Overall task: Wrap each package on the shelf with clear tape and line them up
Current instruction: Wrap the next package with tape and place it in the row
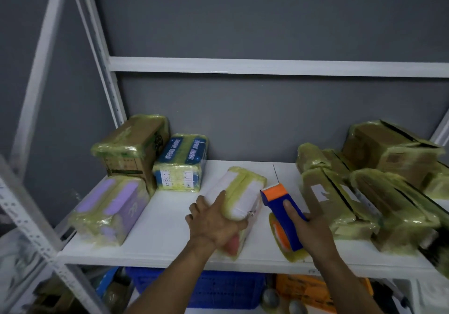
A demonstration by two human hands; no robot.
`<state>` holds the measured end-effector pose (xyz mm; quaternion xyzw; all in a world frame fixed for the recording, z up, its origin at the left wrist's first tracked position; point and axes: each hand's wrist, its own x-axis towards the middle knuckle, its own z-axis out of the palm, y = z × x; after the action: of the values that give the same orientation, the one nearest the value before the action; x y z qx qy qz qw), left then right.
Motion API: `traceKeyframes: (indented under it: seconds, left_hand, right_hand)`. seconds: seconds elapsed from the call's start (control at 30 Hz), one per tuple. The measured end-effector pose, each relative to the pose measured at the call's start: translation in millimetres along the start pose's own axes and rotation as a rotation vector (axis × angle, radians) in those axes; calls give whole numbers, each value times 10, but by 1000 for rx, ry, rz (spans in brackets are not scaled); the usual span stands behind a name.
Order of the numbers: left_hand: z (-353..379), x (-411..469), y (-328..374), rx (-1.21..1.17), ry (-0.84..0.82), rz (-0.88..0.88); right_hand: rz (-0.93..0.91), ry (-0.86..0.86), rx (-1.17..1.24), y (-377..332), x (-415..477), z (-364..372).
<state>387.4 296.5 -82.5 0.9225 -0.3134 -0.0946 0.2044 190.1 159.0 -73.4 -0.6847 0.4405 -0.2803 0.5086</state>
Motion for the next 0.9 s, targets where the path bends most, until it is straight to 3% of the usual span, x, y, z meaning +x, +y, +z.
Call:
traceKeyframes:
  seconds: [0.17,0.47,0.53,0.6,0.7,0.9]
  left_hand:
    - [-29,-366,-491,21,244,-97]
    - [-391,-466,-1042,-21,336,-361]
    - [-396,-446,-1118,10,344,-327]
    - [-352,-438,-1143,77,330,-181]
    - [-237,-414,-1141,173,183,-1]
    - [-406,-201,-1216,162,106,-53]
  right_hand:
    - [-33,-88,-32,-66,-6,304]
    - [-53,-297,-55,-289,-51,1027]
    - [-68,-328,-66,-354,-54,1121]
    - [-83,-362,-82,-387,-62,1206]
    - [-78,-413,-91,-406,-64,1288]
    - [-71,-448,-91,-404,13,1345]
